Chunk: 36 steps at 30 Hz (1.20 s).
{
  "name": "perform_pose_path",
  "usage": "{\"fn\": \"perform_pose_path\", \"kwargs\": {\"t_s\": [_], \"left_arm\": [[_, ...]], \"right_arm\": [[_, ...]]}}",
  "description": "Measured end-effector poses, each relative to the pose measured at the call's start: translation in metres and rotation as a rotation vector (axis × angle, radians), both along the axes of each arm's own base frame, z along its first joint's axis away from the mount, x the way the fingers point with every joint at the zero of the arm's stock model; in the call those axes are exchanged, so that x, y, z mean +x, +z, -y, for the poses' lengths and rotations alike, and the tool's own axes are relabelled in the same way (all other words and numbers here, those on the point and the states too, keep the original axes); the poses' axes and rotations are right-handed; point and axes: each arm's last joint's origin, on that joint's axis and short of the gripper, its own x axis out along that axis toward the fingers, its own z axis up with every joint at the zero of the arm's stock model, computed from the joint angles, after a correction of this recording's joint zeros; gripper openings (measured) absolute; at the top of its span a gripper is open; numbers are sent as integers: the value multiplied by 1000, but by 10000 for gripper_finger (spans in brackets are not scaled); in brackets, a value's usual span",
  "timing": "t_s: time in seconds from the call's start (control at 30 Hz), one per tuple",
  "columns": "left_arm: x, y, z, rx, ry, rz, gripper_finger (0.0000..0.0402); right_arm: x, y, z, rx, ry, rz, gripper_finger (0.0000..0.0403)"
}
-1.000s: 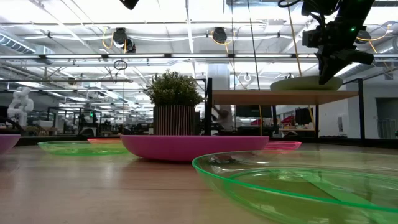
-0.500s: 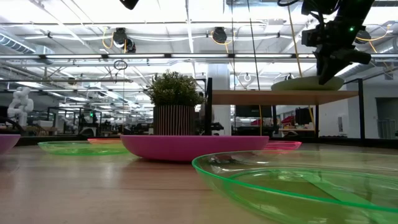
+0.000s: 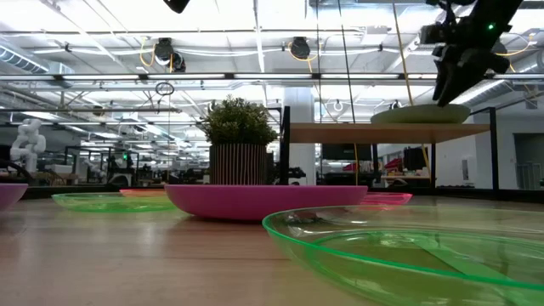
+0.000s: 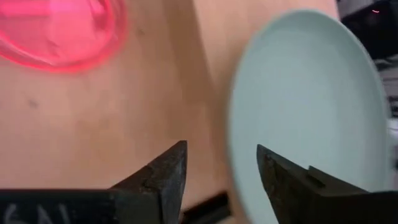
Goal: Place and stack plates onto a shelf
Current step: Put the top light green plate on the shelf
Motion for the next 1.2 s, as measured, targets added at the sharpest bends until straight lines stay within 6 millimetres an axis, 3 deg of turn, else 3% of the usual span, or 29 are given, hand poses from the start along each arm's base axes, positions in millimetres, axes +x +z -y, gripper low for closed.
{"fn": "perform_pose_path", "kwargs": {"t_s": [0.33, 0.7, 1.0, 1.2], "left_arm": [[0, 0, 0, -15, 8, -3, 4], [-2, 0, 7, -45, -2, -11, 4], [0, -11, 25, -48, -45, -59, 4], [2, -27, 34, -9, -71, -148, 4]], "right_arm": [[4, 2, -18, 97, 27, 123, 179], [28, 11, -48, 247, 104, 384, 178], [59, -23, -88, 329, 311, 503, 178], [70, -41, -114, 353, 420, 456, 178]]}}
